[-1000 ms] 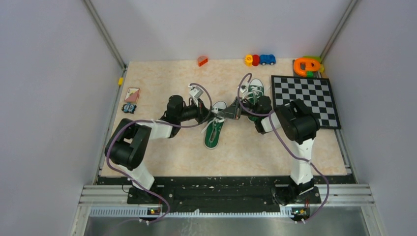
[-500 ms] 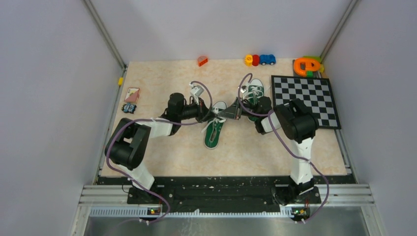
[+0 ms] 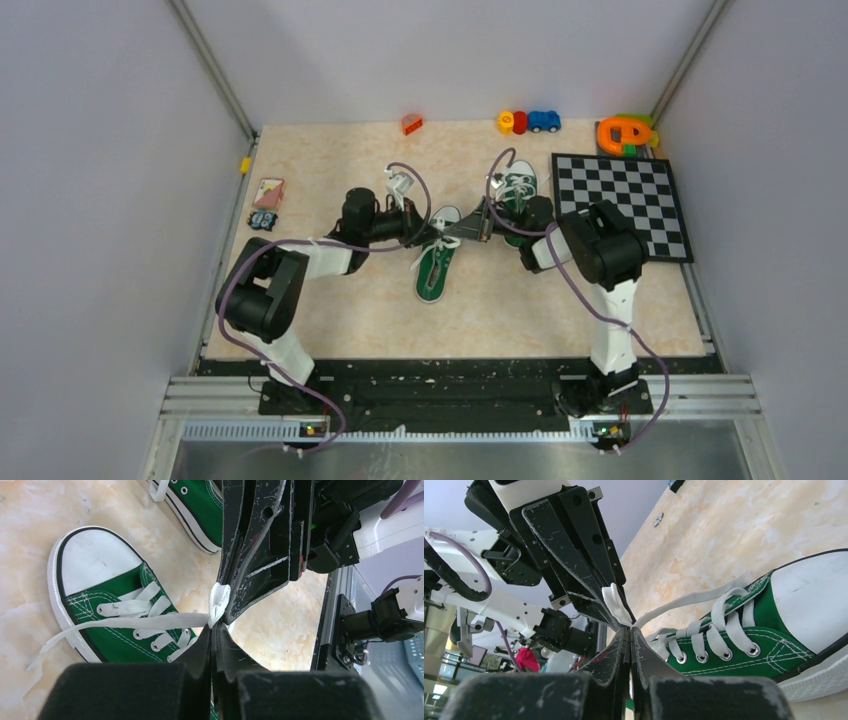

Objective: Tie the shoes
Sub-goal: Cross the shoelace with the shoelace.

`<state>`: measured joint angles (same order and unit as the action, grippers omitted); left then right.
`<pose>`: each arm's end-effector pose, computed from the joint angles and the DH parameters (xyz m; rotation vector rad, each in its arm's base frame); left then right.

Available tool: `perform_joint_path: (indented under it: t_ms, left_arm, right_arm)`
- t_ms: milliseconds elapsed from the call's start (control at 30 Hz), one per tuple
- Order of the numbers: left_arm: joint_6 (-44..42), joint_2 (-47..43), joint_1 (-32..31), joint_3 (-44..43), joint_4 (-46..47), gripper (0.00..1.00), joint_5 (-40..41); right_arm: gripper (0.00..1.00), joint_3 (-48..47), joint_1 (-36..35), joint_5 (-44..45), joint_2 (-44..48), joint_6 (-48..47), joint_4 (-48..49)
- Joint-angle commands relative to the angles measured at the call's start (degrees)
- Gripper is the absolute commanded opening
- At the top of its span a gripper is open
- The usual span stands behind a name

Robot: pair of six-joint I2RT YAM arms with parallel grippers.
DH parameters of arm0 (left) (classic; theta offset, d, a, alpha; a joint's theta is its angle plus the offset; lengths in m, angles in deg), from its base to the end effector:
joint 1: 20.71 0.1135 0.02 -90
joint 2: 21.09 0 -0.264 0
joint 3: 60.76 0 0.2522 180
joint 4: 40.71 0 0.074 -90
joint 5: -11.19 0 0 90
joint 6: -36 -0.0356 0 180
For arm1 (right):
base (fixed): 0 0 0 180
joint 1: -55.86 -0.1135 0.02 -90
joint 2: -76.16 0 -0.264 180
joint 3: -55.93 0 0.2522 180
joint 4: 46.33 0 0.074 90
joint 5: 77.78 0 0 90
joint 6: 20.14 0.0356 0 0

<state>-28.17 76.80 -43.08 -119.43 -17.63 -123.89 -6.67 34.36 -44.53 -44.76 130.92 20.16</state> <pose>0.3112 -0.1553 0.1880 0.5306 1.9009 -1.2920 0.3433 0.1672 0.1387 -0.3805 1.7670 1.7904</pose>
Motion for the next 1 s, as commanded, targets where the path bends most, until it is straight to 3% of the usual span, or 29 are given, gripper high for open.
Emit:
perform_joint_path:
  t_ms: [0,367,667,967]
  left_arm:
    - [-1.1,-3.1,0.2,0.4,3.4,0.0,1.4]
    - [3.1,-2.5,0.1,4.4,9.8,0.0,3.3]
    - [11.5,3.7,-0.3,4.2,23.7,0.0,3.8]
    - [11.0,4.5,-0.8,4.0,24.2,0.0,4.3]
  right_arm:
    - [0.0,-0.9,1.2,0.9,0.6,0.8,3.4]
    - [0.0,-1.6,1.3,2.4,-0.2,8.2,6.3]
    - [0.0,-0.9,1.3,4.3,-4.0,20.0,14.0]
    - [0.0,-1.1,0.7,4.3,-4.7,22.5,14.3]
